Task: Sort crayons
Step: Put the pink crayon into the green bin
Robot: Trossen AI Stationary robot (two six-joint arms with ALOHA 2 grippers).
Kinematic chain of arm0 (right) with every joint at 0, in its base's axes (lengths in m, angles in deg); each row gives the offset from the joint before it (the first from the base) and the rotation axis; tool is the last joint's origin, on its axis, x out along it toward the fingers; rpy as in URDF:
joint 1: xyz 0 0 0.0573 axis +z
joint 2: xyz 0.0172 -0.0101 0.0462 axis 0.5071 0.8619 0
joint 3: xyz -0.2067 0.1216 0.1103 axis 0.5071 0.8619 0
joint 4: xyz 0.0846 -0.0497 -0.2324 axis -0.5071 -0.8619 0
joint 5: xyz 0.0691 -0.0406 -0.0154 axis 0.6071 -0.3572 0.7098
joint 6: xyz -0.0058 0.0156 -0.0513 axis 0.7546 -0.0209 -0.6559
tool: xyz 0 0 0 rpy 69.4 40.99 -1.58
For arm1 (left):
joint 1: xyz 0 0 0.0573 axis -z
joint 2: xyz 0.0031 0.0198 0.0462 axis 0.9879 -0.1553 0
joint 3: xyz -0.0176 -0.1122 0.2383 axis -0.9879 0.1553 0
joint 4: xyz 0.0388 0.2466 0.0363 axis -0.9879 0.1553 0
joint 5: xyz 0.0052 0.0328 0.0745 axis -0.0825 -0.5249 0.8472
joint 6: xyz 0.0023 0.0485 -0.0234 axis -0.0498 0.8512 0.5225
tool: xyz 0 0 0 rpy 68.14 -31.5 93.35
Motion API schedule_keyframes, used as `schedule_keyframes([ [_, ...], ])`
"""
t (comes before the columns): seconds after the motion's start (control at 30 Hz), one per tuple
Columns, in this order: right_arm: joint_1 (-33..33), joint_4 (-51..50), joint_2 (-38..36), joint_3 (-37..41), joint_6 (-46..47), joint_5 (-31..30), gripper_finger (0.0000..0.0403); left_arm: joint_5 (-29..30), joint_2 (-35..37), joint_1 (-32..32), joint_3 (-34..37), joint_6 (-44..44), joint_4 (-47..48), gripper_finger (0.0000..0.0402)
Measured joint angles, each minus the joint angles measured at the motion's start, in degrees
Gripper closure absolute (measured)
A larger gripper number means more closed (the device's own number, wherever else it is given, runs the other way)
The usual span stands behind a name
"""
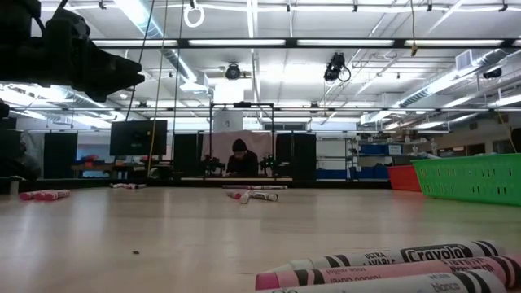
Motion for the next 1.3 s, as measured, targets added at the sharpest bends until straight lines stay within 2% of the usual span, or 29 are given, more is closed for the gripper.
schedule_keyframes([
  [0.1,0.8,-3.7,0.5,0.0,3.5,7.0,0.0313,0.0,0.0,0.0,0.0,0.0,0.0,0.0162],
  [0.17,0.9,-7.4,0.6,0.0,4.0,9.4,0.0313,0.0,0.0,0.0,0.0,0.0,0.0,0.0162],
  [0.27,0.6,-13.6,0.3,0.0,4.4,9.2,0.0312,0.0,0.0,0.0,0.0,0.0,0.0,0.0162],
  [0.37,0.5,-18.3,0.3,0.4,4.1,6.0,0.0312,0.0,0.0,0.0,0.0,0.0,0.1,0.0162],
  [0.57,0.6,-15.8,0.3,3.7,7.7,0.4,0.0302,0.0,0.0,0.0,0.0,0.0,0.1,0.0162],
  [0.8,-0.1,-16.3,0.3,5.8,8.5,3.3,0.0277,0.0,0.0,0.0,0.0,0.0,0.0,0.0162],
  [1.0,-0.2,-11.7,0.3,8.0,8.5,3.9,0.0279,0.0,0.0,0.0,0.0,0.0,0.0,0.0162],
  [1.3,-0.1,-11.4,1.6,8.1,8.5,5.0,0.0279,0.0,0.0,0.0,0.0,0.0,0.0,0.0162],
])
